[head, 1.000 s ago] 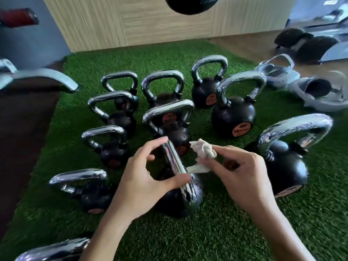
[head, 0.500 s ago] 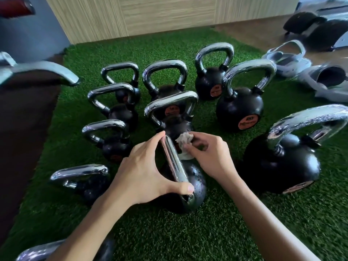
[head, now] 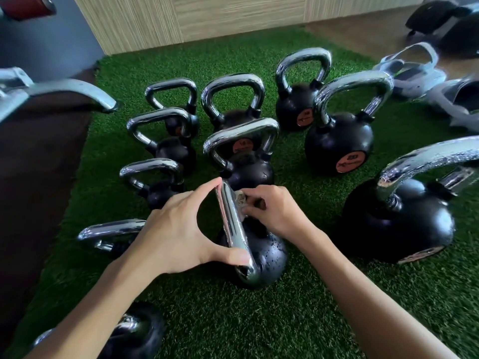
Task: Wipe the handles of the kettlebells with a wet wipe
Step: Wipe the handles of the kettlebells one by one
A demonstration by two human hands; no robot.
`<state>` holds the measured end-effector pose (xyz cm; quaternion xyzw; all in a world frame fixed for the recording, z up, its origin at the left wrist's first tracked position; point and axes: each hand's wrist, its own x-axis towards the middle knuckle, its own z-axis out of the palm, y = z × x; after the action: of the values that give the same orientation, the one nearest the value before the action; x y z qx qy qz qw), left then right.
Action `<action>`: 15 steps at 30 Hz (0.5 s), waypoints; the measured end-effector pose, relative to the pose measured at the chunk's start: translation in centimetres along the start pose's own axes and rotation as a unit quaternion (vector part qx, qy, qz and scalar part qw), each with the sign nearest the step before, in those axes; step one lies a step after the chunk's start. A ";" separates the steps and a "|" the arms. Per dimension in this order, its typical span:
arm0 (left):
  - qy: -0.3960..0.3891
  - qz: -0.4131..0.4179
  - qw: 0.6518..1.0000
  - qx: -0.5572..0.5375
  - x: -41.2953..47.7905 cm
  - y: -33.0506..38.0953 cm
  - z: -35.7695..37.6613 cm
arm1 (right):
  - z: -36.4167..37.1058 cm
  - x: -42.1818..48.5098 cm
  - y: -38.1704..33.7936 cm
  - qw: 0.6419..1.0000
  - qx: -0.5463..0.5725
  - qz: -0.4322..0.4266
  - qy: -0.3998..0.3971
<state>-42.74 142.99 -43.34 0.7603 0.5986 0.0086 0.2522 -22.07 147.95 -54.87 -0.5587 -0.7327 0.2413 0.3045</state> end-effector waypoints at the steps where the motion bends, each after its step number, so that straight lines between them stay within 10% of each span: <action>1: -0.004 -0.002 1.000 0.001 -0.1 -0.1 -0.1 | 0.2 0.2 0.0 1.000 0.003 -0.004 0.017; 15: -0.011 0.016 0.998 -0.068 -1.2 -3.5 -1.0 | 2.3 2.7 -3.4 0.978 0.170 0.020 0.119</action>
<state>-46.55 142.83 -43.55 0.7508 0.5817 0.0444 0.3097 -26.51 149.64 -53.64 -0.5386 -0.6278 0.2999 0.4752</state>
